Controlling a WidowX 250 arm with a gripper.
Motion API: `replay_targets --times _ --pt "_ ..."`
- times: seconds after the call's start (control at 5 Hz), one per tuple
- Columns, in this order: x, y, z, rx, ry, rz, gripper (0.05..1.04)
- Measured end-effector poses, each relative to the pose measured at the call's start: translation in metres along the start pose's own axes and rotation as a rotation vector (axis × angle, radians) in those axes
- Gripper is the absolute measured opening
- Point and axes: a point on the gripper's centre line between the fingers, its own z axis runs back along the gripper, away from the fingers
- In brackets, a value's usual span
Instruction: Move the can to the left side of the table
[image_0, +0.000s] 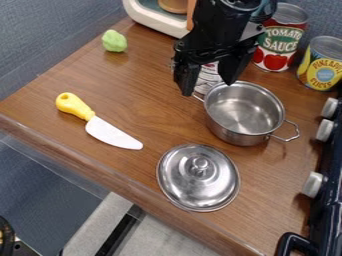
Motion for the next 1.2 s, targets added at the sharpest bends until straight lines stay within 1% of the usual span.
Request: replay_targets --times 0.2,0.4,0.6,0.8,1.0,1.2 --pt "-0.002 0.000 -0.009 0.027 0.008 0.000 1.000" --pt "0.000 -0.016 -0.008 0.024 0.014 0.079 1.000" --pt "0.000 -0.040 0.003 -0.017 0.017 0.150 1.000" --pt "-0.002 -0.062 0.004 -0.012 0.020 0.263 1.001" --pt "0.003 -0.081 0.003 -0.067 -0.010 0.387 1.000" --pt "0.007 -0.090 -0.004 -0.109 -0.033 0.569 1.000"
